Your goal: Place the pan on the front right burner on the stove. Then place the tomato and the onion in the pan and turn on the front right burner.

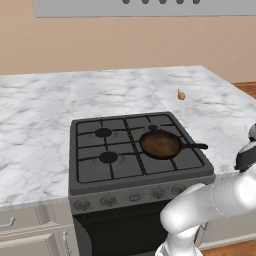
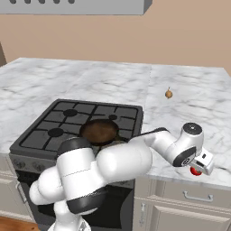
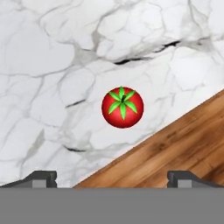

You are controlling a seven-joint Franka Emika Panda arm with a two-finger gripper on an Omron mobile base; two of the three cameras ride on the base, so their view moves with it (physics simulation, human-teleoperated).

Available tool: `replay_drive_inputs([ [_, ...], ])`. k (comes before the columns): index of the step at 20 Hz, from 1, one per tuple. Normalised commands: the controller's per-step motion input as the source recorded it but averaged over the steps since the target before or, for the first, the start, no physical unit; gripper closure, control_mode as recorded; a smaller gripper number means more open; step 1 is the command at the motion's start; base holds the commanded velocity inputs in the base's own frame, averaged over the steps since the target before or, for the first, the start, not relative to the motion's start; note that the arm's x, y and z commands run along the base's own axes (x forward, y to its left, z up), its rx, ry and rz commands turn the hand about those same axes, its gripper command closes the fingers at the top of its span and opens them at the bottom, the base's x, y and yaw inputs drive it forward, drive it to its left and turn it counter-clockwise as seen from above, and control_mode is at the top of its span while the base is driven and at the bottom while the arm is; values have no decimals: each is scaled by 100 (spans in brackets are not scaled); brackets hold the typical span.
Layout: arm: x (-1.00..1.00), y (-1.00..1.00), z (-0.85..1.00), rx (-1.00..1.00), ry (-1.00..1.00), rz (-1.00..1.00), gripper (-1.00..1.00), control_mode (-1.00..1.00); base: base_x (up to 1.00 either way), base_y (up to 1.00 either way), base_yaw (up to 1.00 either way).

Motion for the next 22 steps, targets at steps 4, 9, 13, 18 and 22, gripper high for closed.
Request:
replay_drive_inputs([
  [4, 13, 0, -14, 0, 0, 0, -100, -100, 0, 0, 0],
  [9, 10, -3, -18, -1, 0, 0, -100, -100, 0, 0, 0],
  [13, 8, -10, -22, -3, 0, 0, -100, -100, 0, 0, 0],
  [18, 8, -14, -24, -5, 0, 0, -100, -100, 0, 0, 0],
  [22, 11, -16, -14, -1, 0, 0, -100, -100, 0, 0, 0],
])
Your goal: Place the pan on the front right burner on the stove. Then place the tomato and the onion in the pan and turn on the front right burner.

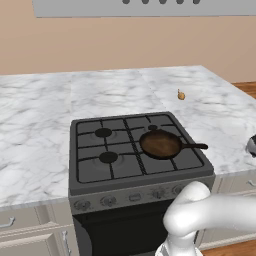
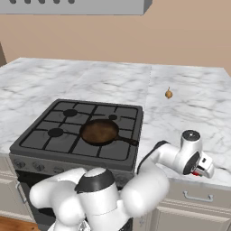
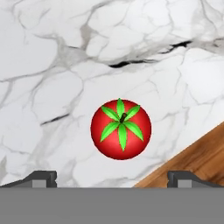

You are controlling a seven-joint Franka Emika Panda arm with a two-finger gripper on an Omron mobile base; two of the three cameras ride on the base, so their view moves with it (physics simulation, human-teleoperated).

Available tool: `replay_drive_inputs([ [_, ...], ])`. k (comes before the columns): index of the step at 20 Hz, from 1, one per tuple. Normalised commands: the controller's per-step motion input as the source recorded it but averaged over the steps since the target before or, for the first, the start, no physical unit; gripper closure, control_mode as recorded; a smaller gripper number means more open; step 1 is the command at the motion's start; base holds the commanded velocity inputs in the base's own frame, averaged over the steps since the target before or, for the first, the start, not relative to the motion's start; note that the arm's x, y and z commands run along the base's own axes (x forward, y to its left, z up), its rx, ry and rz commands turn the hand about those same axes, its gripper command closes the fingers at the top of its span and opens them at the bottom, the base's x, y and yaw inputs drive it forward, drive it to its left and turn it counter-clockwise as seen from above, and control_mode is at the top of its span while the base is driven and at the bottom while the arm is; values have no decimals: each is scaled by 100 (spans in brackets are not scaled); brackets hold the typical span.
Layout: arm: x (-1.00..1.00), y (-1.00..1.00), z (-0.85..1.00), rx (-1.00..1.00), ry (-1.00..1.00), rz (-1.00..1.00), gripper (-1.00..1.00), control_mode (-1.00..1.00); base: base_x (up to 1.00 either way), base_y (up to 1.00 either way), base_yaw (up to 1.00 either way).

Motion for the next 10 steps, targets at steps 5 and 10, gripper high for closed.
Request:
replay_drive_inputs([
  [5, 11, -15, -9, 0, 0, 0, -100, -100, 0, 0, 0],
  [10, 13, -17, -13, 0, 0, 0, -100, -100, 0, 0, 0],
])
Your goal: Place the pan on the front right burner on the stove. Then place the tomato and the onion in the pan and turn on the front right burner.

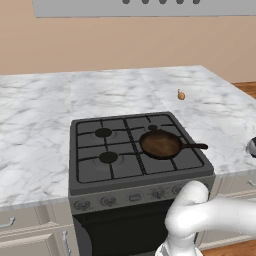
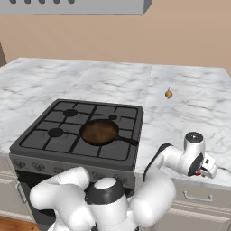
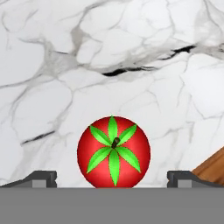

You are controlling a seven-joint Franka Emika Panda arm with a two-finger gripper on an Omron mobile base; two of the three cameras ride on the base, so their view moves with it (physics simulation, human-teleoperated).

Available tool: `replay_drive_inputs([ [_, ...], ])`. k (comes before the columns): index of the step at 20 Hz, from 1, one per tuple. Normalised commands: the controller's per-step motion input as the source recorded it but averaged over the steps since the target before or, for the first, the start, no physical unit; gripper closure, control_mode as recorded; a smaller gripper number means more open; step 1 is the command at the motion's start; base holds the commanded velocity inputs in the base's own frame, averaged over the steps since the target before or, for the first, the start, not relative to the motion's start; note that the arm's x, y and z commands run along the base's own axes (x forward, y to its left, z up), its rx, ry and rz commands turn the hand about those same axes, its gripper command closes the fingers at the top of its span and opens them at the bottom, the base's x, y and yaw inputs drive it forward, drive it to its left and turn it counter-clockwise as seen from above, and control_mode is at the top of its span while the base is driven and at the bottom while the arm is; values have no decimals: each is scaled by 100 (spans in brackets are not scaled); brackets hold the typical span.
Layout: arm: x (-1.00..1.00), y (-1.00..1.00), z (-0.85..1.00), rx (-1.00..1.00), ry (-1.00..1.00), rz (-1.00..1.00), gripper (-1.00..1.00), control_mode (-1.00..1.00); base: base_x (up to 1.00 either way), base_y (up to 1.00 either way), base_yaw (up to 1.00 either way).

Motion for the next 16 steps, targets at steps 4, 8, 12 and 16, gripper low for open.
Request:
replay_drive_inputs([
  [4, 5, -14, -16, 0, 0, 0, -100, -100, 0, 0, 0],
  [8, 0, -5, -17, -1, 0, 0, -100, -100, 0, 0, 0],
  [12, 0, 0, -12, -7, 0, 0, 100, -100, 0, 0, 0],
  [16, 0, 0, -10, -8, 0, 0, 100, -100, 0, 0, 0],
])
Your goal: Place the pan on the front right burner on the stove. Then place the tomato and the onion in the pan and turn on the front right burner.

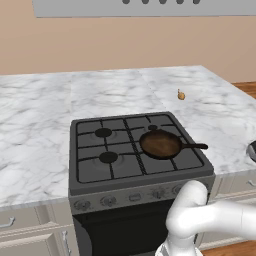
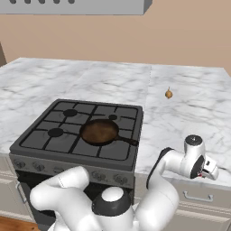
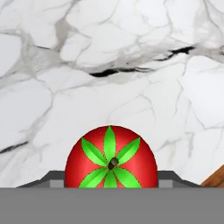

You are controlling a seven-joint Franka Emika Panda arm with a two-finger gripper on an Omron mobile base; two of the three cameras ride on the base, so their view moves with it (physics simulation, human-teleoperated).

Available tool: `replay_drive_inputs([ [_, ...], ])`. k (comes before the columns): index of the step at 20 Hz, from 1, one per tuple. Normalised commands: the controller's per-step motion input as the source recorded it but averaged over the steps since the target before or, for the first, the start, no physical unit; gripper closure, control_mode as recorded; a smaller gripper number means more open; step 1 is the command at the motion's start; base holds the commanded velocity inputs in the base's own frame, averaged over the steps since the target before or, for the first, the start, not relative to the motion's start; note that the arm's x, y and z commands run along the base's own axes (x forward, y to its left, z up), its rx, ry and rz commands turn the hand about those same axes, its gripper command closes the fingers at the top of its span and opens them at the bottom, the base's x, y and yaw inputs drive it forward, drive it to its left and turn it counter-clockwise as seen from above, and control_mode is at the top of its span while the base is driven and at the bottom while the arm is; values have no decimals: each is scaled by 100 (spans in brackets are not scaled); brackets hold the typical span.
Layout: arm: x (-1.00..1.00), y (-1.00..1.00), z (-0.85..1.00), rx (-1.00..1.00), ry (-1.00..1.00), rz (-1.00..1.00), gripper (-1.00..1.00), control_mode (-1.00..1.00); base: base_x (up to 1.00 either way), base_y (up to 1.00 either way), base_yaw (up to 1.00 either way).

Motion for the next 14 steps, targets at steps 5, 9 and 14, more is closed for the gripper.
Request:
replay_drive_inputs([
  [5, -1, -1, -9, -2, 0, 0, 100, -100, 0, 0, 0],
  [9, -2, -4, 3, 1, 0, 0, 100, -100, 0, 0, 0],
  [14, 0, -1, 33, 5, 0, 2, 100, -100, 0, 0, 0],
])
